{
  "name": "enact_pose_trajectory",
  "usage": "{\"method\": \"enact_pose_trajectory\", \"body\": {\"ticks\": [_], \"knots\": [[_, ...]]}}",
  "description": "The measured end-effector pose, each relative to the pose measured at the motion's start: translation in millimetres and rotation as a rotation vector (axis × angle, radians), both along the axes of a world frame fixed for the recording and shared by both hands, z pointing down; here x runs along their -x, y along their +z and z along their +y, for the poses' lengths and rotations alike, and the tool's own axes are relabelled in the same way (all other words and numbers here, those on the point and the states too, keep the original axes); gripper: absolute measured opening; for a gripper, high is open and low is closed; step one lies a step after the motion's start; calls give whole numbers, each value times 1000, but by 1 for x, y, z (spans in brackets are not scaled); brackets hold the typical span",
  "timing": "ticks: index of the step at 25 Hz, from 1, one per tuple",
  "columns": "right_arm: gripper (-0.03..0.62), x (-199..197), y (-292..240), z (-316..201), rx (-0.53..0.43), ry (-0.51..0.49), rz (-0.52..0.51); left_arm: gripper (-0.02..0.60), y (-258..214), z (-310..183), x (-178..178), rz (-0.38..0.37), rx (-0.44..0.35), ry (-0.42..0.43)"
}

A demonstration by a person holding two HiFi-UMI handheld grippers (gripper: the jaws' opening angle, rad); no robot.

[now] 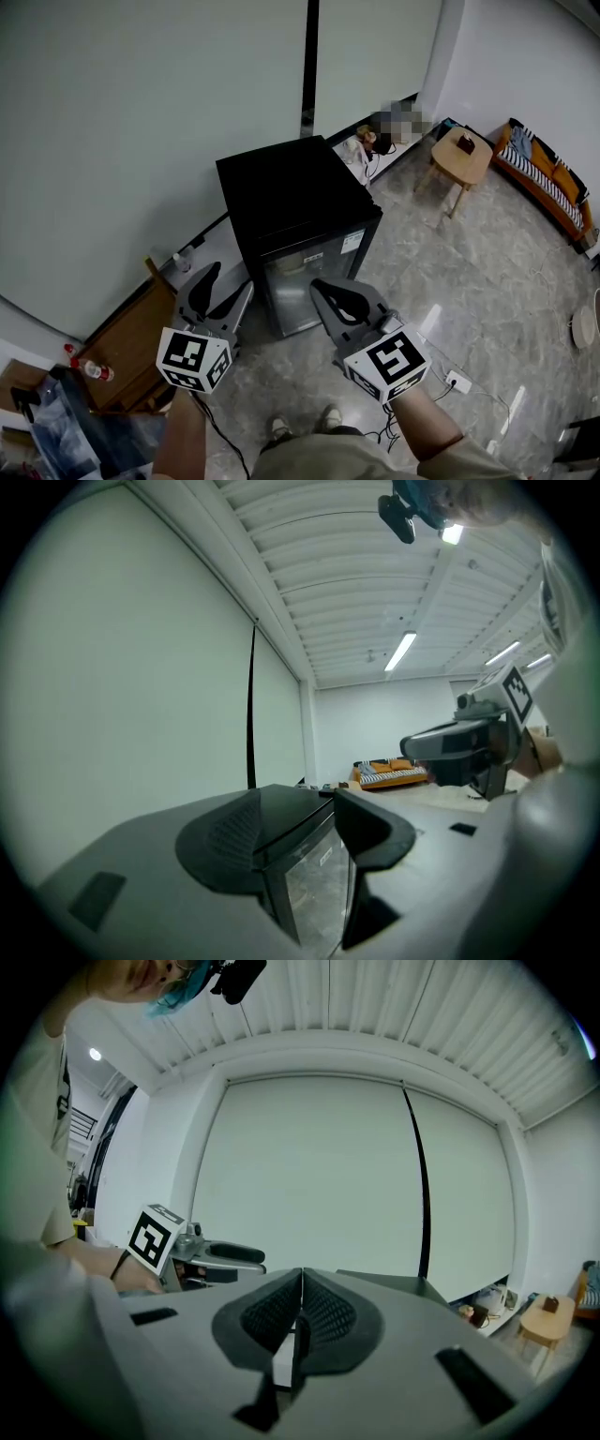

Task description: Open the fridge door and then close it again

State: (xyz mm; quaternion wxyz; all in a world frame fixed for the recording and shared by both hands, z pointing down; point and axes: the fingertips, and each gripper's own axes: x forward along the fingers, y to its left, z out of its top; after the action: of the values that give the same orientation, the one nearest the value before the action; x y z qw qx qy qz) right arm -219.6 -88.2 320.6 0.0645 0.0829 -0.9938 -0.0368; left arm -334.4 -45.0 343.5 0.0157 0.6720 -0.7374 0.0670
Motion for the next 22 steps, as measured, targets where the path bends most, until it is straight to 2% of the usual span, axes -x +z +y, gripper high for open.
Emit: {"method": "enact_pose_trajectory", "body": {"ticks": [6,13,17,22], "knots": [[-3,22,17,-18,27,2,25,229,23,-25,30,29,-11,2],[-3,39,45,-28,112,-13,53,229,82,-58,51,73,102,47],[-3,47,58,-32,133,-9,58,229,110,-70,67,109,138,37],[-3,51,76,-35,155,-10,85,229,133,-81,73,102,172,59]]}}
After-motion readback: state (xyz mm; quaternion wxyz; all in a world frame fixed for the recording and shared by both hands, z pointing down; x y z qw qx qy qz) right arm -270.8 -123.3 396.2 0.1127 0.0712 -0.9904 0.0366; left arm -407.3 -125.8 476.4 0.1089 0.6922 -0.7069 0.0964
